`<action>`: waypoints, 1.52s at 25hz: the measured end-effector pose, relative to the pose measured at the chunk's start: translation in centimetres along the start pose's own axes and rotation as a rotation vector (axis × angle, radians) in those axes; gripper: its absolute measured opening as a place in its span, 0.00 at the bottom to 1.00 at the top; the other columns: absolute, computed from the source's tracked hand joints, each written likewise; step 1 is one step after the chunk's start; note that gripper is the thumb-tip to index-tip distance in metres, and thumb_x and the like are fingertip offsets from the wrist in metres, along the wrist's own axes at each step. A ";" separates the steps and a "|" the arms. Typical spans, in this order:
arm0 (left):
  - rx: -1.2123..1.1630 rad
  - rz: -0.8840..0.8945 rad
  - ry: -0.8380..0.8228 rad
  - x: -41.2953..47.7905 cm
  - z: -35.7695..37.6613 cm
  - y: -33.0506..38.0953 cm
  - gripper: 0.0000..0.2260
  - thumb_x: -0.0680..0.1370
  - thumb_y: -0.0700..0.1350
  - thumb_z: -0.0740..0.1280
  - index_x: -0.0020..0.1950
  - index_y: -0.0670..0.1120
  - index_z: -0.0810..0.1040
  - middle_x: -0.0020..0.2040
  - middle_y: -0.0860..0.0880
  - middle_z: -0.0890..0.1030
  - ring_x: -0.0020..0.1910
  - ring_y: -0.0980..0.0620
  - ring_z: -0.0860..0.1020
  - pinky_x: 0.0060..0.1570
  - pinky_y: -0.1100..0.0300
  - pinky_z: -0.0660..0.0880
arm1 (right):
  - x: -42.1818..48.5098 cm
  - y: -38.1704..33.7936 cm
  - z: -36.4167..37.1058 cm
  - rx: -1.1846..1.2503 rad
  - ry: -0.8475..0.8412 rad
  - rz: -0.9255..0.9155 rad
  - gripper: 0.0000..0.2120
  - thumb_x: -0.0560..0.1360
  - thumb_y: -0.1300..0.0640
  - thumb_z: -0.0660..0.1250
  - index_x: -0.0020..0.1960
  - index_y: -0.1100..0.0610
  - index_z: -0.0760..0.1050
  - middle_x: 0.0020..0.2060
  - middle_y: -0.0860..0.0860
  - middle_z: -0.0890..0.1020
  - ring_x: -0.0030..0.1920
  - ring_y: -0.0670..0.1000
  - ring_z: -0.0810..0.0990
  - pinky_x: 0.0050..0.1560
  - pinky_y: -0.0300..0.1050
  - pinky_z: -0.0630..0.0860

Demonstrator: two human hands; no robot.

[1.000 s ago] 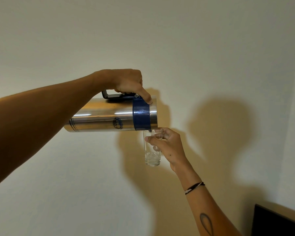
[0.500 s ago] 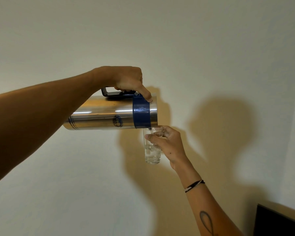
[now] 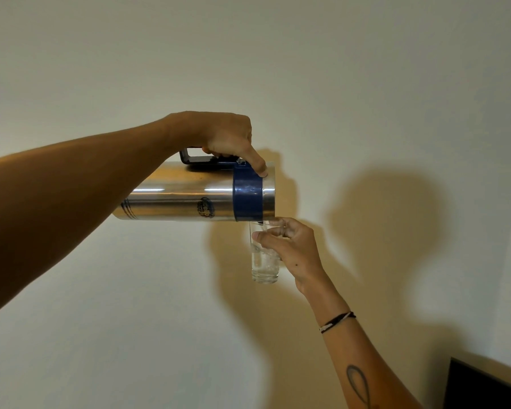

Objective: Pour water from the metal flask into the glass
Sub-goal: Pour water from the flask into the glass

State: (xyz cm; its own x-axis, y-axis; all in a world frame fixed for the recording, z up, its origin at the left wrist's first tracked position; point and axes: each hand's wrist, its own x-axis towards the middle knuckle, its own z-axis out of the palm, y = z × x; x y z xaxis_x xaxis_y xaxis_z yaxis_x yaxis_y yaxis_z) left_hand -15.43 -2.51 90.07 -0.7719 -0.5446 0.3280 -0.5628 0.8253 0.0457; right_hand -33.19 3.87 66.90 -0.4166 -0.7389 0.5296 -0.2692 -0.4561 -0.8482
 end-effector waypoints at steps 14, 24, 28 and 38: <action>0.041 0.020 0.000 -0.3 -0.8 1.0 0.25 0.71 0.63 0.77 0.36 0.41 0.78 0.22 0.51 0.65 0.24 0.49 0.62 0.26 0.62 0.61 | 0.2 -0.4 0.2 -0.016 0.013 -0.005 0.24 0.67 0.52 0.86 0.60 0.53 0.83 0.50 0.53 0.91 0.50 0.56 0.92 0.61 0.64 0.86; 0.053 0.005 -0.005 -0.9 -0.9 1.8 0.26 0.72 0.62 0.77 0.31 0.43 0.72 0.21 0.51 0.64 0.21 0.50 0.60 0.22 0.65 0.60 | -0.3 -1.1 0.0 0.020 0.003 -0.016 0.21 0.70 0.58 0.85 0.60 0.55 0.83 0.48 0.52 0.89 0.41 0.46 0.91 0.49 0.47 0.84; -0.002 0.001 0.004 -1.4 -0.8 1.7 0.27 0.74 0.59 0.76 0.28 0.44 0.69 0.20 0.53 0.63 0.19 0.54 0.60 0.24 0.64 0.61 | -0.2 -1.0 -0.3 0.014 0.019 -0.011 0.21 0.70 0.57 0.86 0.59 0.56 0.82 0.48 0.51 0.89 0.41 0.47 0.91 0.50 0.50 0.85; -0.669 -0.127 0.187 -4.8 3.9 -5.3 0.20 0.78 0.53 0.74 0.29 0.47 0.76 0.22 0.53 0.63 0.21 0.55 0.60 0.23 0.62 0.58 | 0.7 -2.2 -1.6 0.018 0.038 0.038 0.23 0.71 0.61 0.84 0.63 0.60 0.82 0.51 0.55 0.90 0.37 0.46 0.91 0.45 0.49 0.85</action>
State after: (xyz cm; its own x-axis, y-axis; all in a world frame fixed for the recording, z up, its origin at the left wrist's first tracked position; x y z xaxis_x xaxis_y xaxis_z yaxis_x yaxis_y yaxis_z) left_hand -9.95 -4.86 84.55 -0.6147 -0.6575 0.4358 -0.2964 0.7045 0.6448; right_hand -34.24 5.13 69.15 -0.4586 -0.7369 0.4967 -0.2367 -0.4375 -0.8675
